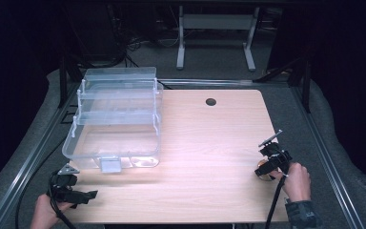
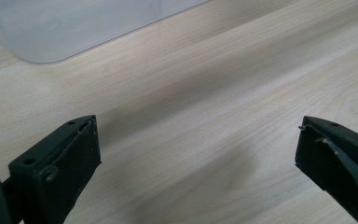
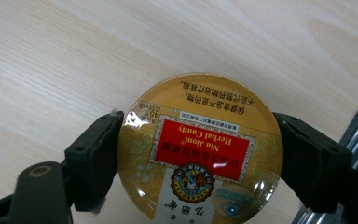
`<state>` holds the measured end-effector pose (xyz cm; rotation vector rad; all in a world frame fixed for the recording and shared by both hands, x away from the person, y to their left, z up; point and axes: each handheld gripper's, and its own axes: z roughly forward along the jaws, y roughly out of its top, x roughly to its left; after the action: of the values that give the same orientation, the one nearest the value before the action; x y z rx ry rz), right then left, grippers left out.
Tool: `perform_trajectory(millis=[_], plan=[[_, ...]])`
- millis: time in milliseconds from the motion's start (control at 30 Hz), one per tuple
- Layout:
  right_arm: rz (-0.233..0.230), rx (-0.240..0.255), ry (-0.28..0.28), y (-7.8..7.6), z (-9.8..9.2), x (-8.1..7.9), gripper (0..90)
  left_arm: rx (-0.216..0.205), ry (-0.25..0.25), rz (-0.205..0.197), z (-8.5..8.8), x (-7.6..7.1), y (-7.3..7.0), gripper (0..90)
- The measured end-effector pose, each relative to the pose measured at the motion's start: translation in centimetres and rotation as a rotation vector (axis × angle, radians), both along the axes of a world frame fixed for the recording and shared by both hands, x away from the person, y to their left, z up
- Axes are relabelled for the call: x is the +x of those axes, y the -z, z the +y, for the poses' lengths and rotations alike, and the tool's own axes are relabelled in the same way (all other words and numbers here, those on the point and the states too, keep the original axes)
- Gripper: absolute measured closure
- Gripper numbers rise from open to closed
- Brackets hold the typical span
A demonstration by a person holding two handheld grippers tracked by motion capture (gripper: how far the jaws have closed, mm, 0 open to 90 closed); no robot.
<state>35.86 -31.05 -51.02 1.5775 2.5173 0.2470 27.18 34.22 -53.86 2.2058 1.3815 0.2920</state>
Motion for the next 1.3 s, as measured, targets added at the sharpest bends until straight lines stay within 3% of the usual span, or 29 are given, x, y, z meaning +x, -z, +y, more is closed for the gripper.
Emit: perform_trajectory(millis=[133, 567, 633, 767, 967, 1167, 1200, 1300], plan=[[0.004, 0.0, 0.024, 0.6, -0.9, -0.1, 20.0, 0.0, -0.001, 0.002, 0.0, 0.0, 0.0, 0.2], [0.015, -0.002, 0.044, 1.5, -1.4, 0.2, 19.3, 0.001, 0.0, 0.004, 0.3, -0.1, -0.3, 0.2], [-0.011, 0.023, 0.051, 1.4, -1.6, 0.0, 13.4, 0.001, -0.002, 0.005, 0.4, -0.2, -0.4, 0.2], [-0.03, 0.033, 0.052, 1.0, -1.6, -0.2, 12.0, 0.0, -0.002, 0.005, 0.4, -0.2, -0.5, 0.2], [-0.084, 0.088, 0.047, 0.1, -1.5, -1.0, 6.3, -0.002, -0.003, 0.015, 0.5, -0.2, -0.8, 0.2], [-0.138, 0.125, 0.008, -1.1, -0.1, -1.5, 5.7, -0.02, -0.005, 0.003, 1.0, -0.5, -2.2, 0.2], [-0.154, 0.097, 0.011, -1.3, 0.2, -1.6, 5.8, -0.02, -0.008, 0.005, 1.2, -0.5, -2.3, 0.2], [-0.163, 0.131, -0.012, -1.4, 1.0, -1.7, 5.9, -0.023, -0.009, 0.007, 1.4, -0.5, -2.8, 0.2]])
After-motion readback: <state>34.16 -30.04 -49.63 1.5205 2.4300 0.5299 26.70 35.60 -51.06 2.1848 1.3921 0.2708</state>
